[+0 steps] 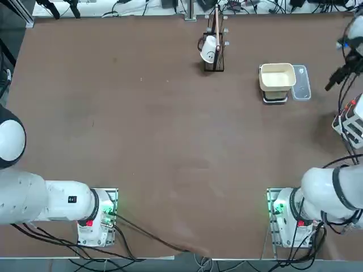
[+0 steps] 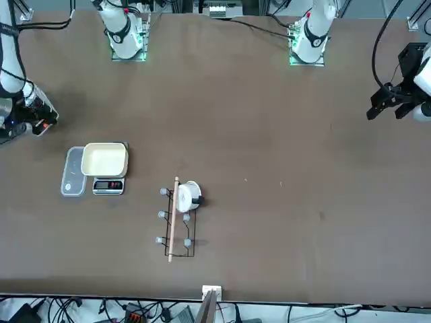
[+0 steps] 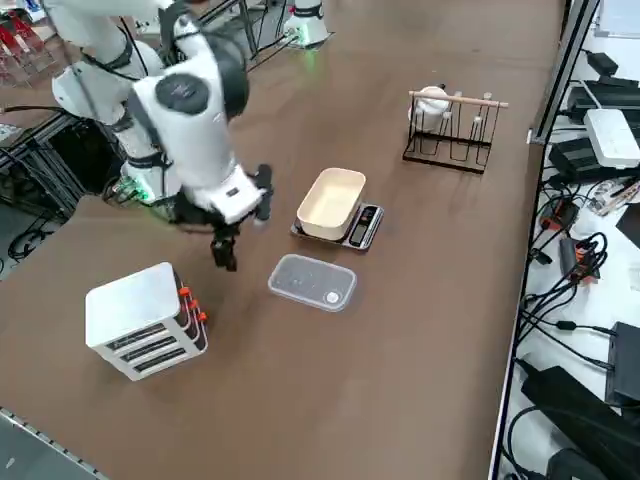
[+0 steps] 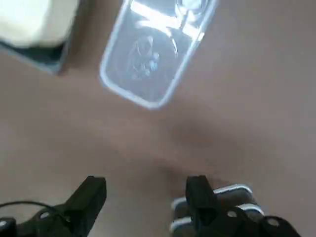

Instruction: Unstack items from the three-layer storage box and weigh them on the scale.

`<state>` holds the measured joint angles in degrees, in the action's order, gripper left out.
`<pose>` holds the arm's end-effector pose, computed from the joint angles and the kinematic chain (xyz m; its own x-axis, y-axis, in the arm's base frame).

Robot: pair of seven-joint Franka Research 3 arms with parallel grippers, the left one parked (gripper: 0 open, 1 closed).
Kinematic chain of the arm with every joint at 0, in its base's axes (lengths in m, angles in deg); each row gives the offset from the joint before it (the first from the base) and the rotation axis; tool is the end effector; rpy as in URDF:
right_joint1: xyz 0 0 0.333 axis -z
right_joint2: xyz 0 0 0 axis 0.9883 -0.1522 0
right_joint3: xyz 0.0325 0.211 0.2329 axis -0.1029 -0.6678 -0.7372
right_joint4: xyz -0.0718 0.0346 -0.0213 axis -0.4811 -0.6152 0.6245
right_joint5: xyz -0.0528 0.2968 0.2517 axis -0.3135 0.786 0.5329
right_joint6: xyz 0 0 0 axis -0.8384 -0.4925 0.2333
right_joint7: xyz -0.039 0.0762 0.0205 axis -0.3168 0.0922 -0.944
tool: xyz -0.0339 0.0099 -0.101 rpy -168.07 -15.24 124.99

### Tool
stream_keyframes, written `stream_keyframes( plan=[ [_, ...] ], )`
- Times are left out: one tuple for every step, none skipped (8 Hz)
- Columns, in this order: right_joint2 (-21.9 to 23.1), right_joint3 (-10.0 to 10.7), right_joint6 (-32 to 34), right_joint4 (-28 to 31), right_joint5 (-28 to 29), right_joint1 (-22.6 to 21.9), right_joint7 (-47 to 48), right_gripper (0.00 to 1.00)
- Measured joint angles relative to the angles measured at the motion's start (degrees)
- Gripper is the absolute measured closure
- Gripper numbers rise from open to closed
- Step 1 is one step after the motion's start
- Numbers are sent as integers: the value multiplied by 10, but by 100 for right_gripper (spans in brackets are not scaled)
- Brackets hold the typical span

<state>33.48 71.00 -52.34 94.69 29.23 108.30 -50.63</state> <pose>0.4689 -0.2779 0.3215 0.8634 0.4922 -0.1107 0.4824 -0.8697 -0.1041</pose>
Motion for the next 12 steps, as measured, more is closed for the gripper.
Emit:
stream_keyframes(
  plan=[
    [1,0,-4,3,-35,21,-45,3],
    [4,0,-6,3,-85,30,-56,4],
    [7,-1,-11,4,-111,30,-57,6],
    [5,-4,-19,7,-119,29,-57,7],
    [0,-5,-32,12,-124,29,-57,11],
    [-9,-5,-43,15,-133,30,-57,21],
    [-16,-5,-49,15,-157,32,-57,25],
    [-21,-5,-51,15,-177,35,-57,31],
    [-24,-4,-52,15,-185,38,-57,34],
    [-28,-4,-55,15,-188,43,-57,34],
    [-31,-4,-57,16,-190,46,-57,37],
    [-33,-4,-59,16,-190,47,-57,38]
  ],
)
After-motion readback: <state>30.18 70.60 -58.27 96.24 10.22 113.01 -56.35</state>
